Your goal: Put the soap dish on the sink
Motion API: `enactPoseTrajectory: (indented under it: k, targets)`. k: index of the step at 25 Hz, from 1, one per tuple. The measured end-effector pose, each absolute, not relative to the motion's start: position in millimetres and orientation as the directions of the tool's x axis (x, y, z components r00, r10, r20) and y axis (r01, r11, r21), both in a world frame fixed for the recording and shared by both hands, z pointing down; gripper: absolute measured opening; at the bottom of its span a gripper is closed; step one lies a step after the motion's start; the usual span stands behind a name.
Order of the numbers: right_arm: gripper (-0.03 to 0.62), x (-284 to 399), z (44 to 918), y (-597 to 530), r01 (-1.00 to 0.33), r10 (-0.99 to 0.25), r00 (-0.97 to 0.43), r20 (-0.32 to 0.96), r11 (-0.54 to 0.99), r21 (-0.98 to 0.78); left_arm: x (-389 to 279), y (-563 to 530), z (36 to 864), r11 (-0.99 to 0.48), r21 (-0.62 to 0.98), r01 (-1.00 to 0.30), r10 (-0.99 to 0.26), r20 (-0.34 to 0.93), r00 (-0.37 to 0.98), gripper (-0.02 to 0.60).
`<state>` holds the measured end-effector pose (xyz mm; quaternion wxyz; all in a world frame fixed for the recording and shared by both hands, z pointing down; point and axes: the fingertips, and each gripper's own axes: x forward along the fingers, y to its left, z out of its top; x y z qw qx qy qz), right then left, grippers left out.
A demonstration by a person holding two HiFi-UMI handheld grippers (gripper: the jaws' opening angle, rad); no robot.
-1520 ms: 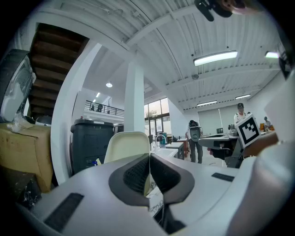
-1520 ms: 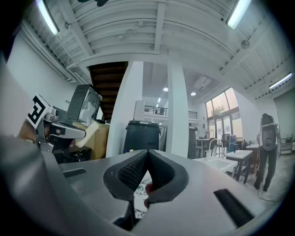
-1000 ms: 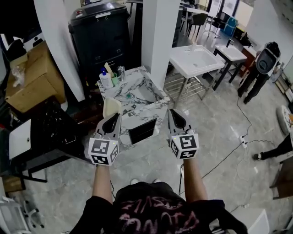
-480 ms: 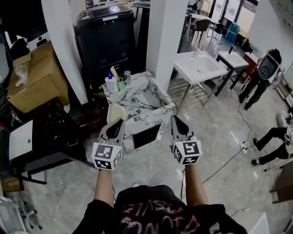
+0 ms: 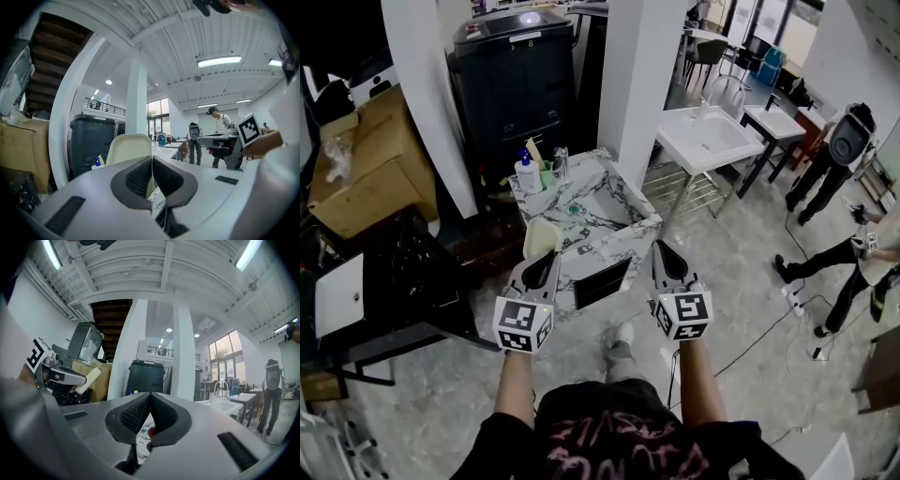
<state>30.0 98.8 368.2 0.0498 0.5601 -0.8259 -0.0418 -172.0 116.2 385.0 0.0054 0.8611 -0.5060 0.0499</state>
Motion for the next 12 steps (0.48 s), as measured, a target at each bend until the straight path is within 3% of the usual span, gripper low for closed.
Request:
enactPoseTrajectory:
  k: [12]
  targets:
    - [0.014, 26, 382, 4, -0.911, -0.915, -0.403, 0.033, 0.404, 0.083, -169, 34, 407, -0.470, -0.055, -0.881, -0.878, 0.132, 0.460, 0.020]
